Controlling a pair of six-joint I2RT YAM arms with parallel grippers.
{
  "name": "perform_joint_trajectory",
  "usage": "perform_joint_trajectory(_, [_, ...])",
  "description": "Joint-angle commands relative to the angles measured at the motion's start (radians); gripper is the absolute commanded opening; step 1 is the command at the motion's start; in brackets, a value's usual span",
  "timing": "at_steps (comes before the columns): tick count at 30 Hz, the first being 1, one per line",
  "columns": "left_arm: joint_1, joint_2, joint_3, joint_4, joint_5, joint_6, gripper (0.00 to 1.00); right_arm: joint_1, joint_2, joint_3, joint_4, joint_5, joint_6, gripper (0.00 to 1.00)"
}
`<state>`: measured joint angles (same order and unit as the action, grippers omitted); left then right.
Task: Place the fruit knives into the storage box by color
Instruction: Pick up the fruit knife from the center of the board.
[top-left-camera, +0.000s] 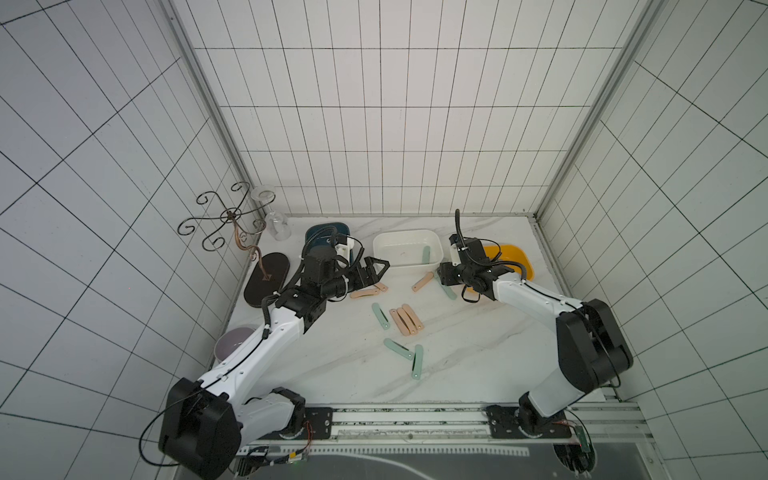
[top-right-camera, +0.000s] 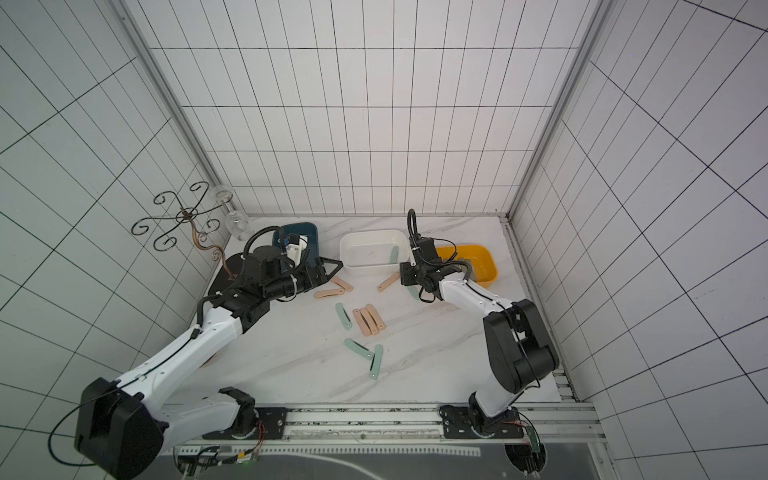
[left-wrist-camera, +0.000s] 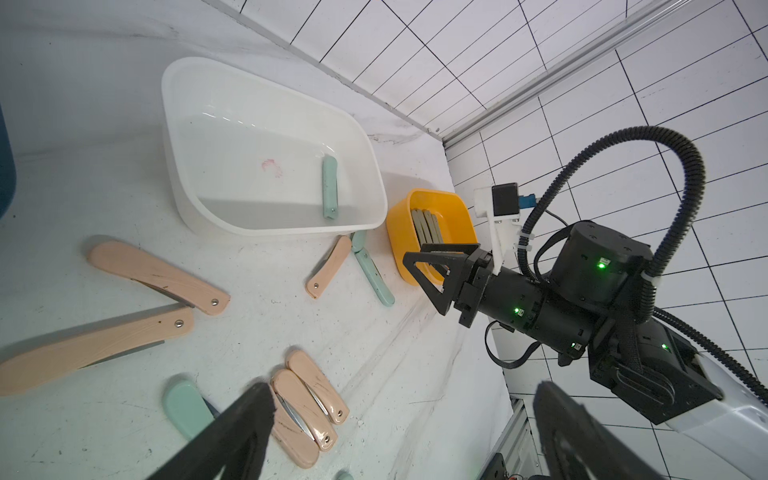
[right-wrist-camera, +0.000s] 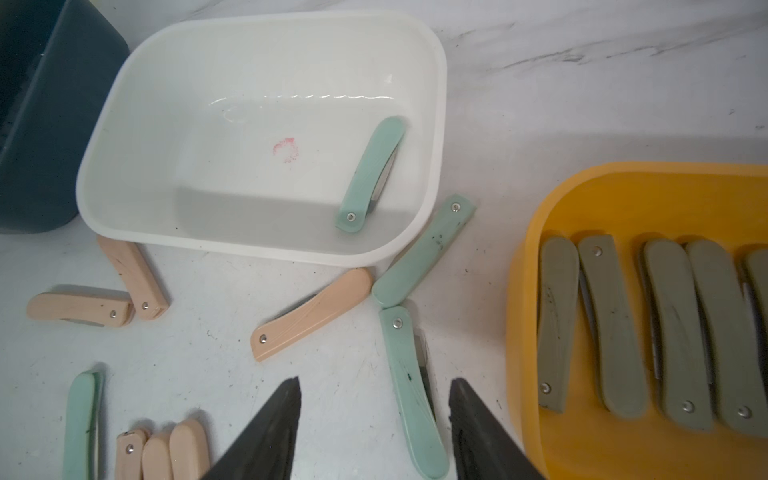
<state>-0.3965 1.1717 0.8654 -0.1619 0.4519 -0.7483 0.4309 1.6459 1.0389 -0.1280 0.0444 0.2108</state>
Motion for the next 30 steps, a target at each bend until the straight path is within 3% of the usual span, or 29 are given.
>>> perform_joint_trajectory(1, [-0.002, -0.009, 0.0, 0.001, -0.008, -0.001, 0.97, 0.005, 0.058, -0.005, -0.03, 0.029, -0.032, 0.6])
perform_joint_trajectory(20, [-0.003, 0.016, 0.014, 0.006, -0.002, -0.005, 0.97, 0.015, 0.24, 0.059, -0.027, 0.069, -0.089, 0.57])
perform_joint_trajectory(24, [-0.004, 0.015, 0.014, 0.009, -0.004, -0.006, 0.97, 0.024, 0.253, 0.066, -0.028, 0.064, -0.091, 0.52])
perform_joint_trajectory(30, [-0.007, 0.017, 0.014, 0.013, -0.003, -0.01, 0.97, 0.044, 0.234, 0.051, -0.03, 0.058, -0.078, 0.34])
